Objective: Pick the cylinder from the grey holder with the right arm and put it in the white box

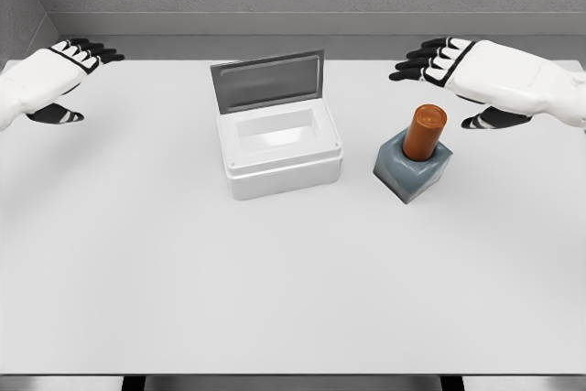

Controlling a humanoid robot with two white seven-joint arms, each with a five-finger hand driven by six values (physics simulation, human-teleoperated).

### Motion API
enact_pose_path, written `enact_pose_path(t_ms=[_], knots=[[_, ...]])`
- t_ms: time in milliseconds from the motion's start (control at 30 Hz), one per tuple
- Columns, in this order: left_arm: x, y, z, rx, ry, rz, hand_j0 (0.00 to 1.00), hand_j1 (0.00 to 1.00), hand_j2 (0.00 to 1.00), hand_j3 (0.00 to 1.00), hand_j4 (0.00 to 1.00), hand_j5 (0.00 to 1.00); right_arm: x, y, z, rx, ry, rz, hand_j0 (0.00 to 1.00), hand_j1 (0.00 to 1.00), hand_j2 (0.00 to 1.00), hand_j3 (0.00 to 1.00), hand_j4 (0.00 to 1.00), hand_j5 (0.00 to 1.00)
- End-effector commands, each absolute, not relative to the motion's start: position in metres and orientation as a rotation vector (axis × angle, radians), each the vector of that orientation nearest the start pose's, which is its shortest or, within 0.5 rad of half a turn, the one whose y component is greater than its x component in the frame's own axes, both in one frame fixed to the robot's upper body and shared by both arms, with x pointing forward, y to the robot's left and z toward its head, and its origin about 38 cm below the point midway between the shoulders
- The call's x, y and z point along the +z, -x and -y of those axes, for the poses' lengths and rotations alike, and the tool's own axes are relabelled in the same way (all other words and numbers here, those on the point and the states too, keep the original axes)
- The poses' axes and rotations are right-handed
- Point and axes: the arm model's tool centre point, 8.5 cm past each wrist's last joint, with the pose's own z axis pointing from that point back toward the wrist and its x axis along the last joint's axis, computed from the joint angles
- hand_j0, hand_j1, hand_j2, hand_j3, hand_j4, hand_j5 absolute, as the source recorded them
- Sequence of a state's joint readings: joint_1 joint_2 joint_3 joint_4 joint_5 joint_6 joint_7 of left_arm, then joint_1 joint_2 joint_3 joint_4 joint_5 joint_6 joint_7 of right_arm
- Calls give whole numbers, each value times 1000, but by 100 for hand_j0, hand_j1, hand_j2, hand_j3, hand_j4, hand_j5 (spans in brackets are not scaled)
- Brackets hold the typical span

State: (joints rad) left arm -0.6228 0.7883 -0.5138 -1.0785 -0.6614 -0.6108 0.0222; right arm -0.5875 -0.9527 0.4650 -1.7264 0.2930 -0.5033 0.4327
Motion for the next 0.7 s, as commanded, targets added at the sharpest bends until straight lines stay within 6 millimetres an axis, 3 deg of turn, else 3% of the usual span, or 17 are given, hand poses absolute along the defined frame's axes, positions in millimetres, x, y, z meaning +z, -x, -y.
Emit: enact_pose_path(t_ms=[0, 200, 267, 300, 367, 467, 567, 667], knots=[[200, -470, -401, -1696, -861, 1538, 100, 100, 100, 100, 100, 100, 304, -400, 299, -2712, -761, -2257, 100, 100, 100, 100, 100, 100], [200, -470, -401, -1709, -863, 1529, 100, 100, 100, 100, 100, 100, 308, -401, 302, -2721, -796, -2266, 100, 100, 100, 100, 100, 100], [199, -470, -400, -1709, -861, 1531, 100, 100, 100, 100, 100, 100, 300, -405, 313, -2957, -824, -2132, 100, 100, 100, 100, 100, 100], [200, -470, -400, -1710, -861, 1528, 100, 100, 100, 100, 100, 100, 305, -409, 313, -2984, -859, -2123, 100, 100, 100, 100, 100, 100], [200, -470, -400, -1711, -861, 1530, 100, 100, 100, 100, 100, 100, 317, -414, 312, -2955, -906, -2147, 100, 100, 100, 100, 100, 100], [201, -469, -401, -1714, -864, 1527, 100, 100, 100, 100, 100, 100, 319, -421, 311, -2951, -916, -2164, 100, 100, 100, 100, 100, 100], [201, -469, -403, -1715, -868, 1523, 100, 100, 100, 100, 100, 100, 305, -436, 287, -2998, -809, -2112, 100, 100, 100, 100, 100, 100], [201, -468, -403, -1716, -867, 1522, 100, 100, 100, 100, 100, 100, 301, -440, 286, -3016, -802, -2099, 100, 100, 100, 100, 100, 100]])
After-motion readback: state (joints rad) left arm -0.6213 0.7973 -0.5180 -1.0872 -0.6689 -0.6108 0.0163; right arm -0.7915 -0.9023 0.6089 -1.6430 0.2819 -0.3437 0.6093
